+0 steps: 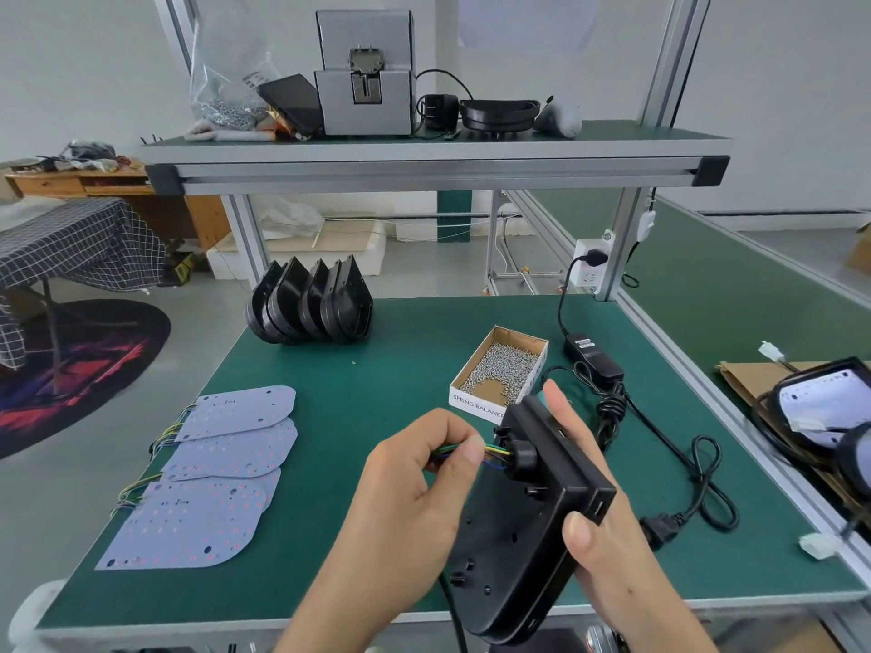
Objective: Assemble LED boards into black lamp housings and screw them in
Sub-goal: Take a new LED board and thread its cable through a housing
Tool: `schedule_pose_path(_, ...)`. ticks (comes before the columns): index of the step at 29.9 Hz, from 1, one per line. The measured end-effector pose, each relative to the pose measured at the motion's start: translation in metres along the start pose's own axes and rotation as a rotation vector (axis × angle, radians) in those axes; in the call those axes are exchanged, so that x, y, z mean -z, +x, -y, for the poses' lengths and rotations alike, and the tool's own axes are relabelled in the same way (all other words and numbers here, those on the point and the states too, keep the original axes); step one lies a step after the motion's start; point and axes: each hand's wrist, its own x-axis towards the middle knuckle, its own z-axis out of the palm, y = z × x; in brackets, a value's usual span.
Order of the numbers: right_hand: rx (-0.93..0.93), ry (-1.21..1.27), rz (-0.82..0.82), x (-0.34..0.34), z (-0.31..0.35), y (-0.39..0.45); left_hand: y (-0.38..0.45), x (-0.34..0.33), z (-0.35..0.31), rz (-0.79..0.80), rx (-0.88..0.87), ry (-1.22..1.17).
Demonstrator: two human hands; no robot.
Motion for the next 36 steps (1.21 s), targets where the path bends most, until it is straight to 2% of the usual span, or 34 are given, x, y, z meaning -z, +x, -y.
schedule_pose_path(19,-0.024,-0.014,-0.059,-0.016,0.01,0.0,-0.006,0.002,0.02,-0.003,0.04,0.028)
schedule_pose_path(31,-0.109,-0.011,-0.068,-0.025,0.014,-0.002,-0.018,0.001,0.026,0.021,0.084,0.013)
schedule_pose_path(36,-0.128,-0.013,-0.075,-0.03,0.017,-0.004,-0.025,-0.006,0.032,-0.079,0.067,0.057)
